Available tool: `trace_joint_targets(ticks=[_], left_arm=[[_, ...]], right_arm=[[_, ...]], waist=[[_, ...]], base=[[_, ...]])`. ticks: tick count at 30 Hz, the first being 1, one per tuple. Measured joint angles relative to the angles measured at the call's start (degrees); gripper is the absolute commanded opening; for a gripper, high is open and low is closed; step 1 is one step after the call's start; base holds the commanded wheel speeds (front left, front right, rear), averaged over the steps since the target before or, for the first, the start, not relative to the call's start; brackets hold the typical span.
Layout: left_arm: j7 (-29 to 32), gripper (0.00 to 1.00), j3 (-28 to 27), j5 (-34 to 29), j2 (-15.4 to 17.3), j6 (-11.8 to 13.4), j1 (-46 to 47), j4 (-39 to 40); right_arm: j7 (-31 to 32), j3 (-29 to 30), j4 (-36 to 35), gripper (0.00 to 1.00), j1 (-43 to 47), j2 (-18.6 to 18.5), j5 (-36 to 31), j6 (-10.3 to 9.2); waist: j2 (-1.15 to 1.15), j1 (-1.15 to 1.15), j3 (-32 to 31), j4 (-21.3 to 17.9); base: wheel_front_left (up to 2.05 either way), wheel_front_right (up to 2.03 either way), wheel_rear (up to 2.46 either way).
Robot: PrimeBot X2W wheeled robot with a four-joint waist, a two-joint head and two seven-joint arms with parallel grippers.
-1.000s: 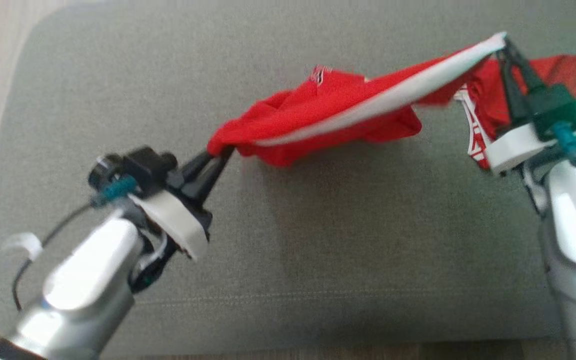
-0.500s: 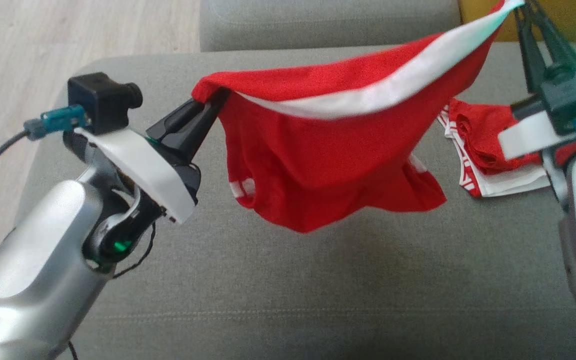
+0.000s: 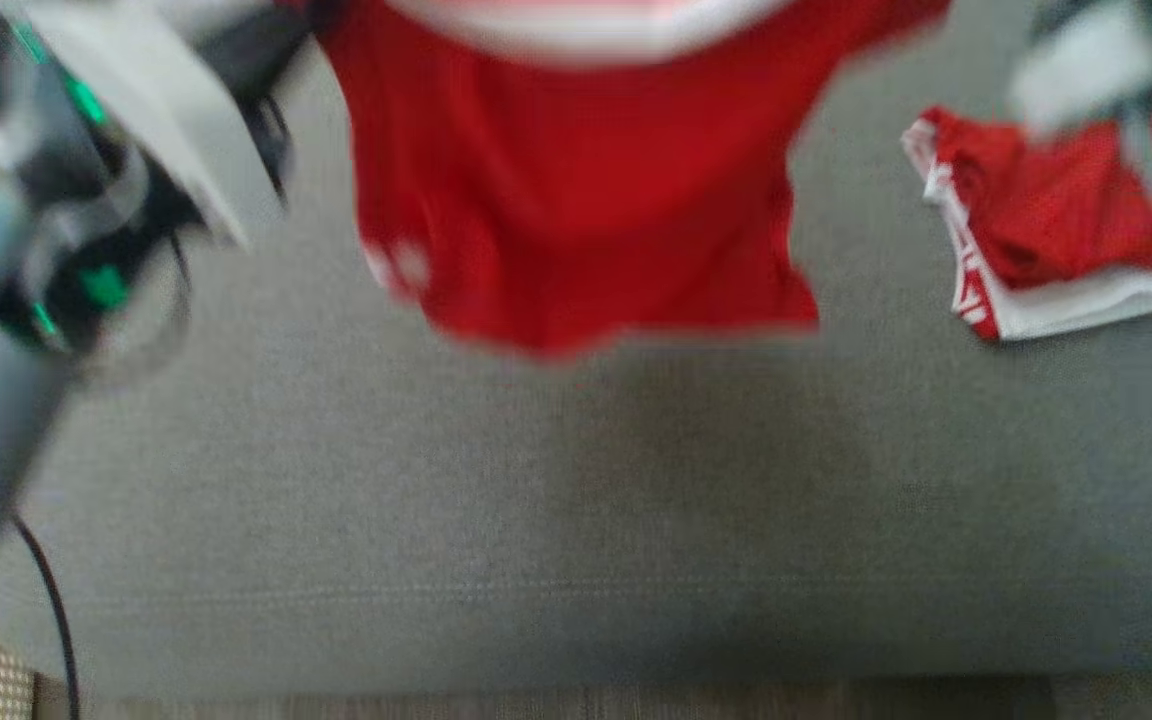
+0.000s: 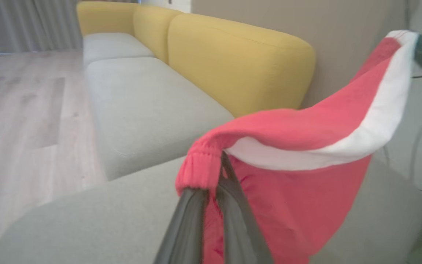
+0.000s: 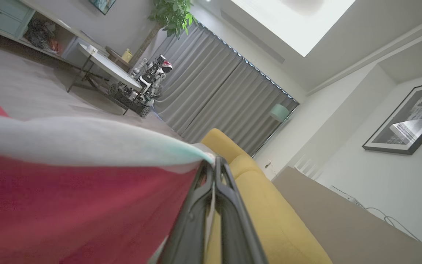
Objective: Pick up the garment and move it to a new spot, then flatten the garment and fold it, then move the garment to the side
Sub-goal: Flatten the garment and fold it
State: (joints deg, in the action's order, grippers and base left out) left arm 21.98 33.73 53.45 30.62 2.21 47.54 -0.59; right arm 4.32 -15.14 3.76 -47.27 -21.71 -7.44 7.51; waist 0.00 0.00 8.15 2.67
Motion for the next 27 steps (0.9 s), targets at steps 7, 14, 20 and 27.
trace_joint_targets(ticks=[7,14,20,27], left_arm=[[-3.9,0.0,-1.9,-6.6,-3.7,-3.8,23.9,-15.7],[-19.2,0.0,-2.4,-16.6,-7.4,-4.8,38.6,-31.2],[-27.9,0.0,-0.6,-18.0,-11.4,-7.4,38.6,-41.0],[-30.7,0.0,7.4,-17.9,-14.5,-9.4,29.5,-47.6]], right_arm=[[-2.2,-7.2,16.3,0.0,-31.2,0.3,3.5,0.0],[-13.5,-0.4,30.9,0.0,-45.0,6.6,-2.6,0.0],[-18.0,1.1,40.4,0.0,-42.3,11.4,-6.7,0.0],[-18.8,-2.7,50.5,0.0,-31.4,12.2,-6.3,0.0]], waist=[[0.0,0.0,11.8,-0.5],[-0.01,0.03,22.3,-0.6],[-0.01,0.02,25.7,0.8],[0.0,0.0,24.5,3.2]], base=[[0.0,0.0,0.0],[0.0,0.0,0.0],[0.0,0.0,0.0],[0.0,0.0,0.0]])
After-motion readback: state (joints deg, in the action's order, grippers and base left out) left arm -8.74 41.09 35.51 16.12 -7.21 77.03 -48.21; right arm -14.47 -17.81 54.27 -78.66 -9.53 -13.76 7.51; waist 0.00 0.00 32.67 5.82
